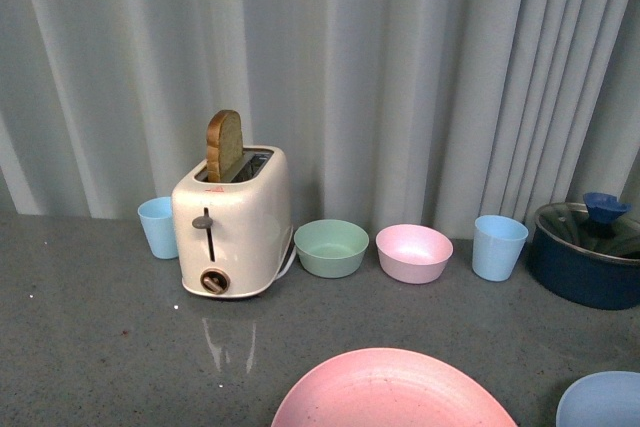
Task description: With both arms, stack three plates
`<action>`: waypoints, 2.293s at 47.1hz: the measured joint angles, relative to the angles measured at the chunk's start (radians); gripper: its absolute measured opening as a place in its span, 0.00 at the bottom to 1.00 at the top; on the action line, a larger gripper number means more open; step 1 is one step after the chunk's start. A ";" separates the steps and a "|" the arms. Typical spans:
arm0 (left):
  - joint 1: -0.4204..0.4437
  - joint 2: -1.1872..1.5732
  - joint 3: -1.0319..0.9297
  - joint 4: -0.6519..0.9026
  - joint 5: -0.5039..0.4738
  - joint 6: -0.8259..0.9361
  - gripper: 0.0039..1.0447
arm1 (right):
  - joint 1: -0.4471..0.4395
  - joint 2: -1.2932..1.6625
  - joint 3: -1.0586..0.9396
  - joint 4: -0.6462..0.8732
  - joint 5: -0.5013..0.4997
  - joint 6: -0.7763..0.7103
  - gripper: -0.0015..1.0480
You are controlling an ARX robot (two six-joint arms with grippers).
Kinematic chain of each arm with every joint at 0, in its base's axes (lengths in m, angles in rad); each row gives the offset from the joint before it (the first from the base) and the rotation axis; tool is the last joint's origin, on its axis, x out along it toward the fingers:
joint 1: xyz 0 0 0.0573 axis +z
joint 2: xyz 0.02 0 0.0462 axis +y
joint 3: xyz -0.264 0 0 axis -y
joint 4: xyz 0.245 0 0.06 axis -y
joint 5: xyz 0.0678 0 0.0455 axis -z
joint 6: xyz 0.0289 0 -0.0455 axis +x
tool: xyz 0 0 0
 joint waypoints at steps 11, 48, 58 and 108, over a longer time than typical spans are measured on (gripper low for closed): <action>0.000 0.000 0.000 0.000 0.000 0.000 0.94 | -0.014 0.185 0.108 -0.138 -0.039 -0.222 0.93; 0.000 0.000 0.000 0.000 0.000 0.000 0.94 | 0.058 0.465 0.105 -0.064 -0.181 -0.281 0.93; 0.000 0.000 0.000 0.000 0.000 0.000 0.94 | 0.055 0.515 0.100 -0.024 -0.180 -0.267 0.93; 0.000 0.000 0.000 0.000 0.000 0.000 0.94 | -0.055 0.395 0.076 -0.088 -0.243 -0.295 0.03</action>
